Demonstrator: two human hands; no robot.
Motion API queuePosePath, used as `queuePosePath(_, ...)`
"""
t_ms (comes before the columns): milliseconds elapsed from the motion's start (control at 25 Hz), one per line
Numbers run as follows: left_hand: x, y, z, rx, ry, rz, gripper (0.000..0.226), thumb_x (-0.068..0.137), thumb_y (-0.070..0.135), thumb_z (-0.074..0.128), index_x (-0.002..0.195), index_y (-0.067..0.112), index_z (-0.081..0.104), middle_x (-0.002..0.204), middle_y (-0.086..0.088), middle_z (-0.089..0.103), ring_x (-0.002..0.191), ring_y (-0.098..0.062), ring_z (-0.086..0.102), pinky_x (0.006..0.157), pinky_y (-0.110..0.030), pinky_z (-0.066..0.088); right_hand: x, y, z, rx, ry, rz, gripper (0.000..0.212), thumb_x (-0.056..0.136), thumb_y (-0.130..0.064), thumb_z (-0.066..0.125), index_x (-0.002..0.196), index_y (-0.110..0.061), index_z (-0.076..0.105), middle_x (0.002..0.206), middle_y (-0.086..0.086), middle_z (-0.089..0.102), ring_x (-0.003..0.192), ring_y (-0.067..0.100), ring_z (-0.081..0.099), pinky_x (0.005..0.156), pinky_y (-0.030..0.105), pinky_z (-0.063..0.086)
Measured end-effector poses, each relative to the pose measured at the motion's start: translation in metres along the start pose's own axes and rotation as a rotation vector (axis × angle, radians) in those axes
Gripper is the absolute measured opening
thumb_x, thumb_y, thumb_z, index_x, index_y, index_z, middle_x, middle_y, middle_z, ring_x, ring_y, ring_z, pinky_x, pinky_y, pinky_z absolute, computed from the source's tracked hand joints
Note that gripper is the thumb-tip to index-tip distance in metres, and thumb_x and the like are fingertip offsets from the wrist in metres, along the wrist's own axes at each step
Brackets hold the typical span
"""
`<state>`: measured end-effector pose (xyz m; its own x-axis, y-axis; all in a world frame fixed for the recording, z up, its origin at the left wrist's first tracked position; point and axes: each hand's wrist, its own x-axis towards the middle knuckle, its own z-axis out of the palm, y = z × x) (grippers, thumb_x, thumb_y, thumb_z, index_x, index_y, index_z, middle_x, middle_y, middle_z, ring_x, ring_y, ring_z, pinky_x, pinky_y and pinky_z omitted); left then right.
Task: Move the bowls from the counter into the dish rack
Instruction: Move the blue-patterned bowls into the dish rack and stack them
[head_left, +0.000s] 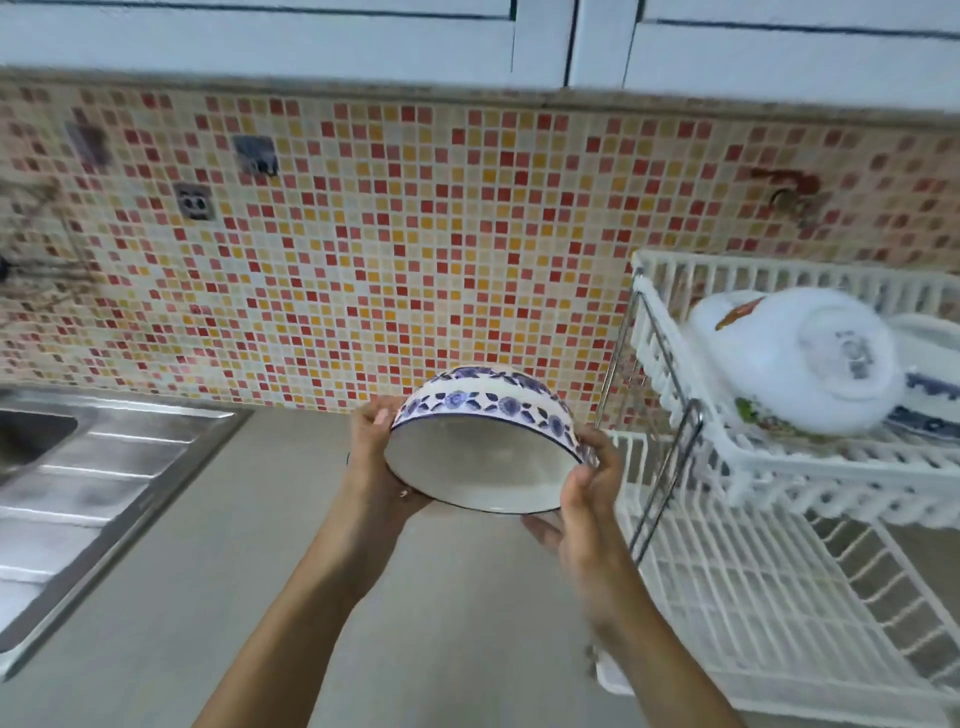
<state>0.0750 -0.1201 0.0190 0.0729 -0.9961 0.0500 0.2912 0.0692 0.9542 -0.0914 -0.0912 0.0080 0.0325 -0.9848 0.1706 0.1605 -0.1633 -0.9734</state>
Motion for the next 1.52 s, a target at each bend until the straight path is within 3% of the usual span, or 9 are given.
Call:
queuePosePath(200, -0.007, 0.072, 0.068, -0.017, -0.132, 0.26, 0.038, 0.1, 0.008, 0.034, 0.124, 0.025, 0.059, 0.111, 0.002, 0.072, 0.095, -0.016, 0.07, 0.068, -0.027, 0.061, -0.003, -0.095, -0.033, -0.069, -0.009, -0.321, 0.06, 0.049, -0.093, 0.043, 0.106, -0.072, 0.042, 0.125, -0.038, 0.051, 0.117, -0.008, 0.053, 0.097, 0.031, 0.047)
queuePosePath(400, -0.013, 0.107, 0.154, -0.156, -0.314, 0.308, 0.045, 0.077, 0.036, 0.039, 0.115, 0.032, 0.063, 0.099, 0.008, 0.074, 0.093, -0.018, 0.066, 0.073, -0.034, 0.06, 0.002, -0.185, -0.105, -0.125, -0.04, -0.33, 0.046, 0.062, -0.077, 0.033, 0.108, -0.076, 0.039, 0.131, -0.029, 0.05, 0.125, 0.009, 0.052, 0.104, 0.034, 0.043)
queuePosePath(600, -0.012, 0.117, 0.248, -0.031, -0.484, 0.37, 0.03, 0.093, 0.036, 0.036, 0.113, 0.036, 0.057, 0.103, 0.015, 0.069, 0.076, 0.003, 0.067, 0.06, -0.015, 0.055, 0.007, -0.239, -0.211, -0.151, -0.185, -0.283, 0.077, 0.042, -0.076, 0.073, 0.114, -0.06, 0.054, 0.118, -0.02, 0.067, 0.102, 0.011, 0.069, 0.075, 0.027, 0.058)
queuePosePath(720, -0.003, 0.111, 0.279, 0.191, -0.617, 0.484, 0.042, 0.098, 0.033, 0.035, 0.138, 0.025, 0.045, 0.139, 0.004, 0.053, 0.115, -0.008, 0.056, 0.092, -0.025, 0.052, 0.009, -0.25, -0.266, -0.181, -0.184, -0.316, 0.08, 0.044, -0.075, 0.073, 0.118, -0.051, 0.056, 0.119, -0.011, 0.068, 0.104, 0.019, 0.069, 0.074, 0.031, 0.059)
queuePosePath(800, 0.004, 0.11, 0.305, 0.431, -0.671, 0.532, 0.055, 0.093, 0.061, 0.029, 0.145, 0.043, 0.031, 0.154, 0.009, 0.035, 0.142, -0.019, 0.033, 0.118, -0.049, 0.025, 0.012, -0.253, -0.298, -0.197, -0.187, -0.338, 0.082, 0.05, -0.076, 0.068, 0.125, -0.052, 0.048, 0.128, -0.009, 0.062, 0.11, 0.023, 0.065, 0.08, 0.035, 0.059)
queuePosePath(960, 0.003, 0.101, 0.353, 0.791, -0.687, 0.483, 0.08, 0.076, 0.083, 0.01, 0.148, 0.046, 0.012, 0.159, 0.016, 0.014, 0.147, -0.01, 0.016, 0.121, -0.044, 0.011, 0.021, -0.242, -0.355, -0.381, -0.125, -0.403, 0.075, 0.062, -0.083, 0.05, 0.132, -0.06, 0.034, 0.15, -0.009, 0.037, 0.135, 0.027, 0.042, 0.098, 0.059, 0.045)
queuePosePath(1200, 0.004, 0.079, 0.415, 0.834, -0.78, 0.308, 0.03, 0.088, 0.036, 0.06, 0.112, 0.038, 0.043, 0.108, 0.018, 0.059, 0.095, 0.002, 0.059, 0.088, -0.016, 0.05, 0.033, -0.226, -0.413, -0.638, -0.179, -0.501, 0.078, 0.06, -0.083, 0.048, 0.131, -0.057, 0.03, 0.127, -0.038, 0.037, 0.117, -0.013, 0.05, 0.085, 0.01, 0.049)
queuePosePath(1400, 0.039, 0.063, 0.435, 0.977, -0.835, 0.234, 0.064, 0.07, 0.02, 0.083, 0.12, 0.035, 0.045, 0.116, 0.008, 0.062, 0.108, -0.011, 0.062, 0.093, -0.03, 0.056, 0.068, -0.22, -0.453, -1.053, -0.24, -0.346, 0.094, 0.05, -0.084, 0.055, 0.13, -0.072, 0.006, 0.149, -0.028, 0.006, 0.143, 0.016, 0.019, 0.112, 0.049, 0.032)
queuePosePath(1520, 0.054, 0.053, 0.448, 1.152, -0.812, 0.19, 0.091, 0.066, 0.024, 0.085, 0.14, 0.026, 0.031, 0.127, 0.008, 0.054, 0.122, -0.019, 0.054, 0.104, -0.034, 0.046, 0.083, -0.215, -0.457, -1.167, -0.308, -0.238, 0.109, 0.055, -0.068, 0.07, 0.131, -0.064, -0.008, 0.15, -0.024, -0.001, 0.144, 0.01, 0.008, 0.118, 0.045, 0.018)
